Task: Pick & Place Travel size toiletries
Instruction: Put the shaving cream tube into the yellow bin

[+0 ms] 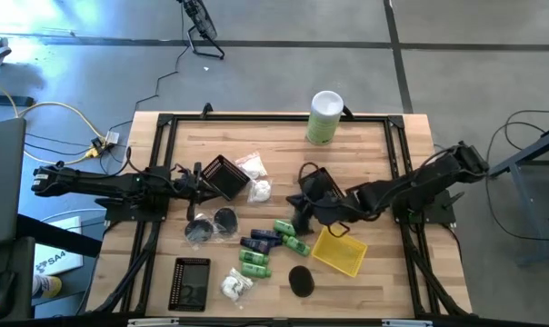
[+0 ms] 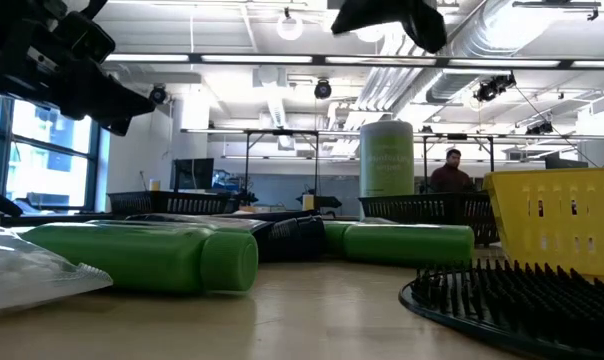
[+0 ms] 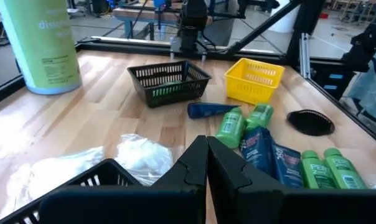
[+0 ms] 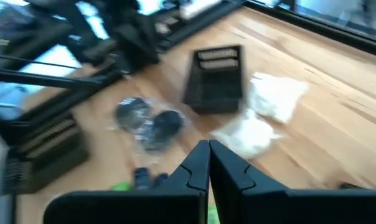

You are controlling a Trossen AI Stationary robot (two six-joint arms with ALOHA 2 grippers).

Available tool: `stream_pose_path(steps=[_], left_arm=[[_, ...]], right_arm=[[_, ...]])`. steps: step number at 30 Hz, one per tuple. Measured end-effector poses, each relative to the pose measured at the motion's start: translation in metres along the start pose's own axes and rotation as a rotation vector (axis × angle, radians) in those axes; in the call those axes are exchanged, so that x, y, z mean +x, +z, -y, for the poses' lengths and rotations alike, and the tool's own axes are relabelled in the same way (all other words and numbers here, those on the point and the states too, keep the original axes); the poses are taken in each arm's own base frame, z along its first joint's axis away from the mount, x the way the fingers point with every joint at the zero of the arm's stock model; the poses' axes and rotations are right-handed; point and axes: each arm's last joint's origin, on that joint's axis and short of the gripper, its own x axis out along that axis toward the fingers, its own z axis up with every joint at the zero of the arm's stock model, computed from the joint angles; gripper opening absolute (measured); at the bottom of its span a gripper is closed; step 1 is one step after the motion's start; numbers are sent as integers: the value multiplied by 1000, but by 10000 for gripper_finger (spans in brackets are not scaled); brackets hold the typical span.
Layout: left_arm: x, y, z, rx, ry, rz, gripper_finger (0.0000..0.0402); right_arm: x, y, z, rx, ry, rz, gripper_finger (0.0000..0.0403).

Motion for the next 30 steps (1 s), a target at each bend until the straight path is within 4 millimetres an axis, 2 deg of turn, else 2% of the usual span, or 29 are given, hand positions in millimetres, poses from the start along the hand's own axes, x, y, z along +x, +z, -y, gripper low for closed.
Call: stream_pose_path(steps=[3,10,16,22,30], left_arm=[[0,0,0,6,1,-1,1],[0,-1,0,32,2,-6,1],[0,-1,0,32,3,-10,1],[0,-1,0,50,6,-12,1],[0,-1,0,50,5,-13,1]], right_arm=[[11,0,3,0,-65,-80,2],[53,-4,-2,-28,-182,-339,2],[75,-9,3,17,-350,-546,2],[86,-19,6,97,-384,-636,2],[85,-21,8,132,-427,-643,2]])
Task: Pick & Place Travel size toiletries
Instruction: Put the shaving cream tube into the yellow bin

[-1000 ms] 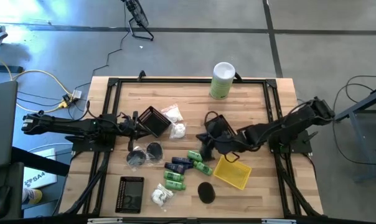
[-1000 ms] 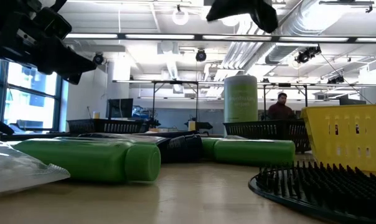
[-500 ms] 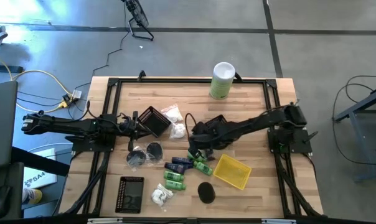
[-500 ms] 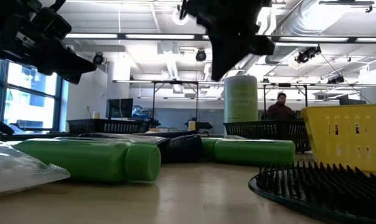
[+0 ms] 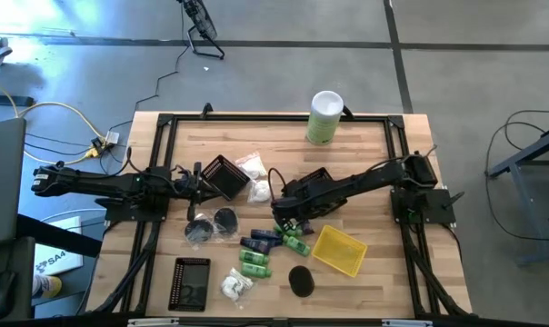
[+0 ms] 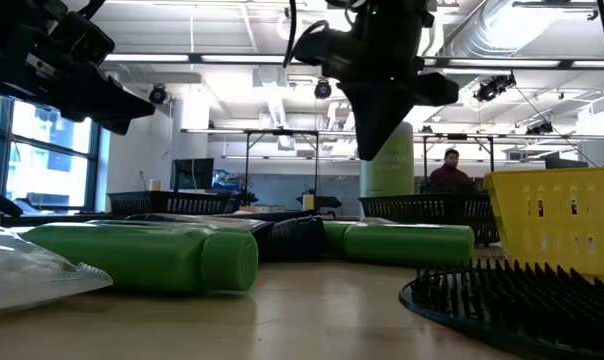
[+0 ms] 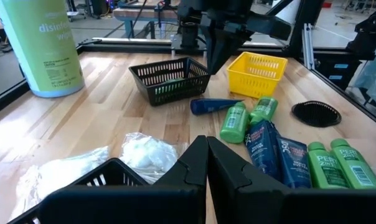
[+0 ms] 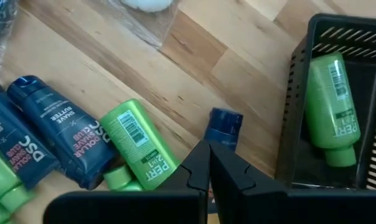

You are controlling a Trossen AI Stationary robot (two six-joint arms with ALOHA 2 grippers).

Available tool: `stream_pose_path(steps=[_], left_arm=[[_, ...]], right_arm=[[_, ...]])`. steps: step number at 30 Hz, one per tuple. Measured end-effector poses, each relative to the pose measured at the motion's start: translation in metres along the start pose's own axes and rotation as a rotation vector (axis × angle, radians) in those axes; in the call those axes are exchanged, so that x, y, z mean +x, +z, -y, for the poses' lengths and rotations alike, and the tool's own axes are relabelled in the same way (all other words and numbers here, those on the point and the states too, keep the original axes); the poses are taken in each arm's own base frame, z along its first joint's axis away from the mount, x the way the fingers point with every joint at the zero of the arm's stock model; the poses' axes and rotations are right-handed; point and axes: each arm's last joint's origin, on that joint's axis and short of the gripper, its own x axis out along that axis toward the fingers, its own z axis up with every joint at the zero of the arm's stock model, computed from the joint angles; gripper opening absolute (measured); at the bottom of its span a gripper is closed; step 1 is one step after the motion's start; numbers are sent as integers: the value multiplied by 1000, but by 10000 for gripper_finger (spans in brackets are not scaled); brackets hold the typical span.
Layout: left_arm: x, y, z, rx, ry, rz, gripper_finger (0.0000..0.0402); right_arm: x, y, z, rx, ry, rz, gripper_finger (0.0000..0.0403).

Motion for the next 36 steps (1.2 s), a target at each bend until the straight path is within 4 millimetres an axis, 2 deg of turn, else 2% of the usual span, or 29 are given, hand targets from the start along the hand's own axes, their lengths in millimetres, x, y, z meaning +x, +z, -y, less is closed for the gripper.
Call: stream_pose_path(steps=[12,20,27,31,36], left_arm=[[0,0,0,0,-1,1,1],[0,0,0,0,-3,0,1],[0,0,0,0,-3,1,1],[0,0,0,0,-3,1,1],[0,0,0,0,-3,0,1]], right_arm=[[0,0,0,-31,-11,21,3],[13,-2,-3,-42,-36,-1,3],[13,-2,-5,-91,-7,-8,4],[13,-2,-5,-112,-1,-19,30],[13,-2,-5,-109,-5,-11,102]])
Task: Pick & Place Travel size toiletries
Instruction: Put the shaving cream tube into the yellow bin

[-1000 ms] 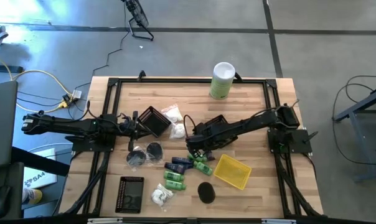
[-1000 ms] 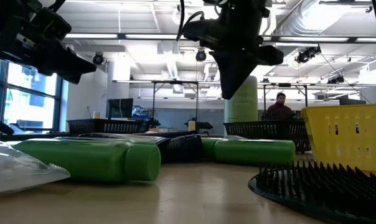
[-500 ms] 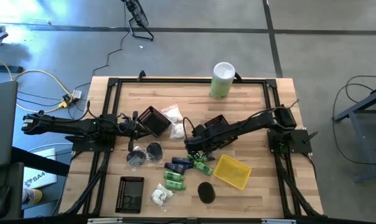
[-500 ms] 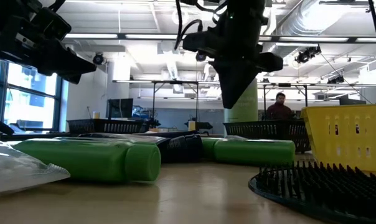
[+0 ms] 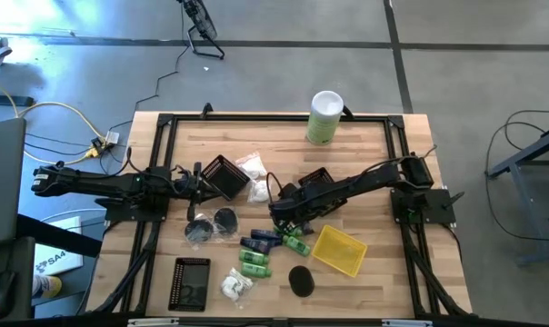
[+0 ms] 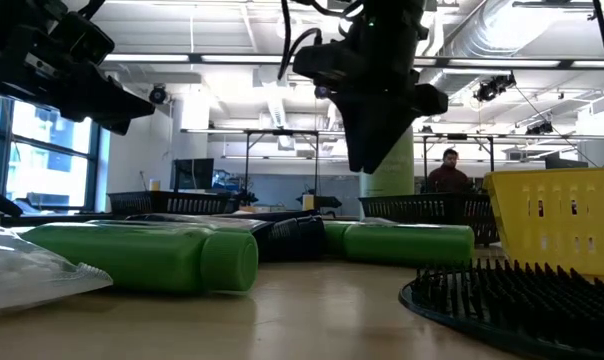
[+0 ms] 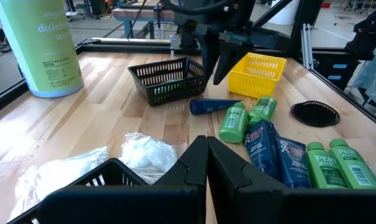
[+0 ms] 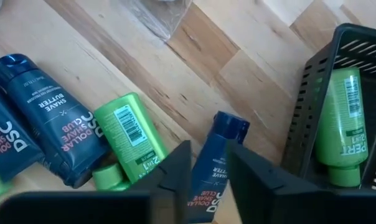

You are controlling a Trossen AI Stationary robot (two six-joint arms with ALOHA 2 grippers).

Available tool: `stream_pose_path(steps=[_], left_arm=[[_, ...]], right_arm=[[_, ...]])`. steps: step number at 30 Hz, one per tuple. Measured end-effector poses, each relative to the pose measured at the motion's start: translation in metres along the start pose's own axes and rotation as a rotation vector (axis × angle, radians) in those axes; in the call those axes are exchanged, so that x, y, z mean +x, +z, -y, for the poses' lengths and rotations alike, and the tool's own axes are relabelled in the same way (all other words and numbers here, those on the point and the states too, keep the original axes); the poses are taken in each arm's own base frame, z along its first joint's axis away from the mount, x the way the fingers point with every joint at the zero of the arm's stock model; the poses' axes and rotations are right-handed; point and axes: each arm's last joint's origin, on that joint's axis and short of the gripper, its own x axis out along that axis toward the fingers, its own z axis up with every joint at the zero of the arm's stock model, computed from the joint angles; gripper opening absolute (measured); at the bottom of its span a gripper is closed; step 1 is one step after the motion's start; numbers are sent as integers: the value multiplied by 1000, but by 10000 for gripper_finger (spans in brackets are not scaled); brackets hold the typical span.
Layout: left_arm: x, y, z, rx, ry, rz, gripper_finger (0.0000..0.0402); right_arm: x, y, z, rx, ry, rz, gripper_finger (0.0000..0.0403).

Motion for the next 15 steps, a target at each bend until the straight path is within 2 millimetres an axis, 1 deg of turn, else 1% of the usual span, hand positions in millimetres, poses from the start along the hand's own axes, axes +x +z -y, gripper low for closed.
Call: stream_pose_path(steps=[4,9,12,15], left_arm=[[0,0,0,0,0,0,1],[0,0,0,0,0,0,1],[0,0,0,0,1,0,1],[0,0,0,0,3,0,1]], right_arm=[[0,0,0,42,-7,11,162],[0,1,0,55,-15,26,226],[0,1,0,56,-13,27,252],[0,2,-2,63,12,43,265]])
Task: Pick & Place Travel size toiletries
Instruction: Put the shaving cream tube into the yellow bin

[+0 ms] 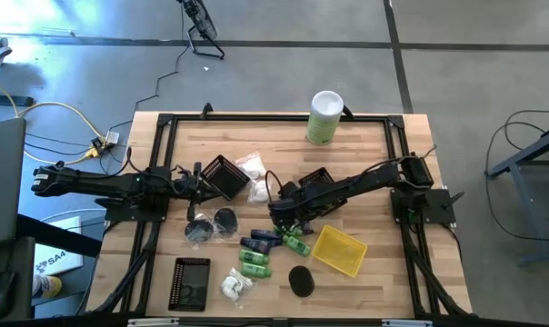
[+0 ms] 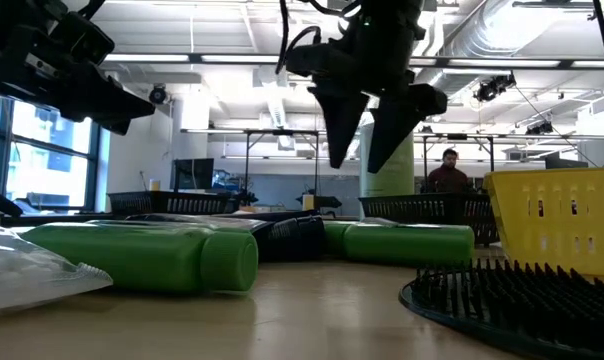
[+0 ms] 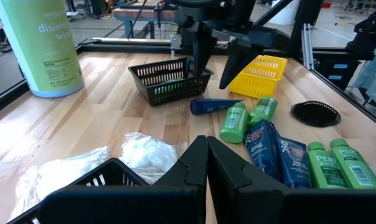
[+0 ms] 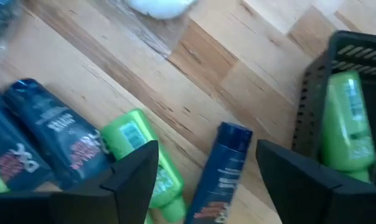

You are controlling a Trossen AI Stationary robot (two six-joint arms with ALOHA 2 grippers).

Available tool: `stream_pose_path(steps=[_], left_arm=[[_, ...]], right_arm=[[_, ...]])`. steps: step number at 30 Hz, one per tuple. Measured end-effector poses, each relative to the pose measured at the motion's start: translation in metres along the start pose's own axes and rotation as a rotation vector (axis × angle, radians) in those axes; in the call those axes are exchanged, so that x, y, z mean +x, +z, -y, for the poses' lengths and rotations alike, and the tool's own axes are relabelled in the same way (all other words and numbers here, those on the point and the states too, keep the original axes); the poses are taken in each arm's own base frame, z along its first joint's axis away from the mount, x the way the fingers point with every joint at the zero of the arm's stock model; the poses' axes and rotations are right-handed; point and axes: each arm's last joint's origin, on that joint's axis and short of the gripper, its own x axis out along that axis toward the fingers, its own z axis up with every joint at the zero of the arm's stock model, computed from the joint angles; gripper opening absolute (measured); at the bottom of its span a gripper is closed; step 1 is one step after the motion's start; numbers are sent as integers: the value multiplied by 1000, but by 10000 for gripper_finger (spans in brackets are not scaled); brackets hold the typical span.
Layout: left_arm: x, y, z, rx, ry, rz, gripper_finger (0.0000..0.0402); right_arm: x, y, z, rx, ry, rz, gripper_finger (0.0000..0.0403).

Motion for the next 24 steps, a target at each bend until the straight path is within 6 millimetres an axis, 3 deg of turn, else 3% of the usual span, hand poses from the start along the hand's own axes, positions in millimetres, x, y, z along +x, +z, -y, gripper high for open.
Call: stream_pose_path(steps=[7,13,24], left_arm=[[0,0,0,0,0,0,1],[0,0,0,0,0,0,1],[0,0,0,0,-1,1,1]], right_arm=[[0,2,-3,58,27,32,266],[0,3,-2,142,6,58,243],[21,-10,7,233,-25,37,218]])
